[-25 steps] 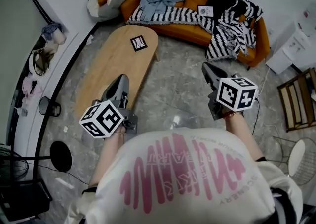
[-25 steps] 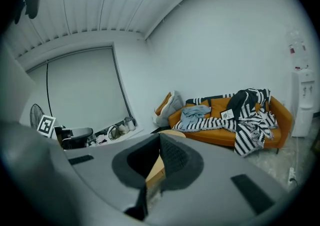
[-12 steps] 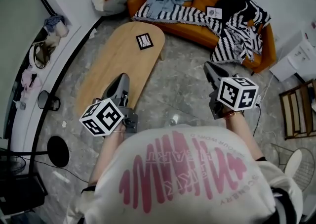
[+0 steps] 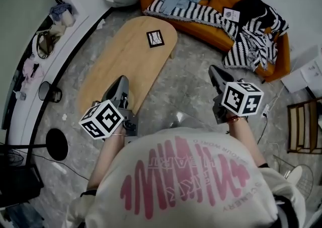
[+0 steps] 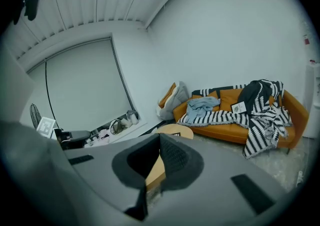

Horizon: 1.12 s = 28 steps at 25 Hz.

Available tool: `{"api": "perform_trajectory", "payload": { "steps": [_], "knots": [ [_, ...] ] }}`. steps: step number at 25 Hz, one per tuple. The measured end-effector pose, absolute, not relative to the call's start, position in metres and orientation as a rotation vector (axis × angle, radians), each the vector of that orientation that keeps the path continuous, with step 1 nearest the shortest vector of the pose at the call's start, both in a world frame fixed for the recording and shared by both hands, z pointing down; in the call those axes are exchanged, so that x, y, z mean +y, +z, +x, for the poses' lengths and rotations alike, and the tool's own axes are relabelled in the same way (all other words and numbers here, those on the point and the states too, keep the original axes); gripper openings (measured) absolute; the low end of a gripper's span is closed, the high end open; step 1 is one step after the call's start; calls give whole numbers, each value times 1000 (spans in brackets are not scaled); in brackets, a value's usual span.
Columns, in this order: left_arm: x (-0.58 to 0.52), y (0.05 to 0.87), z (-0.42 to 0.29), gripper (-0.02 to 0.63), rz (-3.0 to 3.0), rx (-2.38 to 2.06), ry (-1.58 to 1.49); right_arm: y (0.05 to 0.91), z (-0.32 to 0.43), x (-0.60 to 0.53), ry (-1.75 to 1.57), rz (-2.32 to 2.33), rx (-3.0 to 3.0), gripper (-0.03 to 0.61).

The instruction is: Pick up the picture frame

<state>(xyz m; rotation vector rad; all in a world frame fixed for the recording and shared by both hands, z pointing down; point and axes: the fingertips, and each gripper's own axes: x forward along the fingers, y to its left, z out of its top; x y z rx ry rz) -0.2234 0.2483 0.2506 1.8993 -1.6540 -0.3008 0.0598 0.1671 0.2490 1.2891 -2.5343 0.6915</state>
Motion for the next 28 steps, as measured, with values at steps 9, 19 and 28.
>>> {"api": "perform_trajectory", "payload": {
  "steps": [9, 19, 28],
  "knots": [
    [215, 289, -224, 3, 1786, -1678, -234, 295, 53, 120, 825, 1186, -2474, 5],
    [131, 286, -225, 3, 1692, -1741, -272, 305, 39, 9, 890, 1048, -2500, 5],
    [47, 246, -216, 3, 1714, -1814, -323, 286, 41, -89, 966, 1012, -2558, 5]
  ]
}}
